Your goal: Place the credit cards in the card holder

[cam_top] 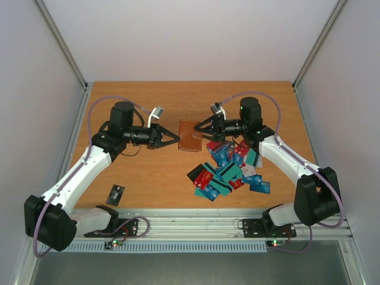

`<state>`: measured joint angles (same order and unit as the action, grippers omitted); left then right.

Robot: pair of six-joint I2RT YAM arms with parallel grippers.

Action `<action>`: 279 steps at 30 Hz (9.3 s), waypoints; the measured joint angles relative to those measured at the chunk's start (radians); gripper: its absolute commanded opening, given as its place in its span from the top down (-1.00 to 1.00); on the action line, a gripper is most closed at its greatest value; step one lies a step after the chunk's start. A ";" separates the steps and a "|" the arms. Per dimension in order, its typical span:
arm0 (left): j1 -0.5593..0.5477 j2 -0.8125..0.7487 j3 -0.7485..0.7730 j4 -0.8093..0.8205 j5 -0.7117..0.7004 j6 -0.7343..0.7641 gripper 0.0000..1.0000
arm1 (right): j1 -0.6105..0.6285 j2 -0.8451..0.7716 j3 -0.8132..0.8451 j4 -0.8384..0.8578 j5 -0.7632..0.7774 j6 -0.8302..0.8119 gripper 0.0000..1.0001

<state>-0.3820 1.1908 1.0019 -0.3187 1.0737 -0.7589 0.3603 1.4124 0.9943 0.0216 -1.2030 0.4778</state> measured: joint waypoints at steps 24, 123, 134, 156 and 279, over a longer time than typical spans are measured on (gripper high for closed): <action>-0.006 0.000 -0.016 0.048 -0.017 -0.041 -0.18 | 0.005 0.011 -0.094 0.512 -0.058 0.399 0.98; -0.096 -0.048 0.067 -0.469 -0.462 0.262 1.00 | 0.565 0.228 0.603 -0.975 1.078 -0.101 0.61; -0.097 -0.050 0.065 -0.475 -0.457 0.274 1.00 | 0.570 0.256 0.600 -1.035 1.108 -0.113 0.98; -0.104 -0.060 0.085 -0.455 -0.401 0.279 0.99 | 0.311 -0.056 0.227 -0.895 0.824 -0.304 0.06; 0.050 -0.018 -0.197 -0.444 -0.810 0.262 -0.79 | 0.302 0.500 0.500 -0.662 0.404 -0.295 0.98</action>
<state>-0.3325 1.1725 0.8051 -0.7628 0.2638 -0.4965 0.6624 1.9125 1.4944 -0.6403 -0.7990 0.1825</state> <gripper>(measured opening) 0.914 0.022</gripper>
